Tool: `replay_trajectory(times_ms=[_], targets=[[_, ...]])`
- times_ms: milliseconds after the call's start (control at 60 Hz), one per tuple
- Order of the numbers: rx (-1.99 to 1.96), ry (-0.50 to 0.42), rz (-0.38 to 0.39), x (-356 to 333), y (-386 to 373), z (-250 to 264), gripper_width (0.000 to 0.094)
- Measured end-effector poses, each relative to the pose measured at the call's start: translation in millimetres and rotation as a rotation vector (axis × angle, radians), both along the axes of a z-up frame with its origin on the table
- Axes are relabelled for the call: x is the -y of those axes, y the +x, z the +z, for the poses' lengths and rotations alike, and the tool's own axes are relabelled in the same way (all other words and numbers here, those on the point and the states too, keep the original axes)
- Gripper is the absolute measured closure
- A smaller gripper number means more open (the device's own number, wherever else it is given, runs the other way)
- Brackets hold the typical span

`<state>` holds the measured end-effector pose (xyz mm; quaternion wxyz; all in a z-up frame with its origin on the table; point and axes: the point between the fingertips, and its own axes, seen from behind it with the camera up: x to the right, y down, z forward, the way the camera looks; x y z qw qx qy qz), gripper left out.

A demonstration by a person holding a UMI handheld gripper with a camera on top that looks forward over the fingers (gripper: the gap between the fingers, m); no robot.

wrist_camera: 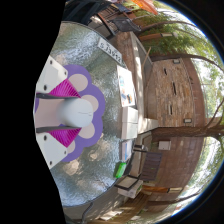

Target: Arrange mouse

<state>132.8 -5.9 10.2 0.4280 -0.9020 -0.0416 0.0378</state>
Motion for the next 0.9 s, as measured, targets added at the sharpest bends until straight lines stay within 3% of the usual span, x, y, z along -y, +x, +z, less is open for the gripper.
replay_trajectory(times_ms=[117,167,250,317,617,900], targets=[[0.015,-0.069,-0.014,10,-2,-26,0.0436],[0.021,-0.059,-0.036,12,2,-18,0.0374],[0.052,-0.024,-0.042,23,2,13,0.0072],[0.094,-0.008,-0.067,39,5,43,0.0106],[0.125,0.022,-0.156,151,-11,179,0.0085],[0.113,0.024,-0.153,254,-32,209,0.0090]])
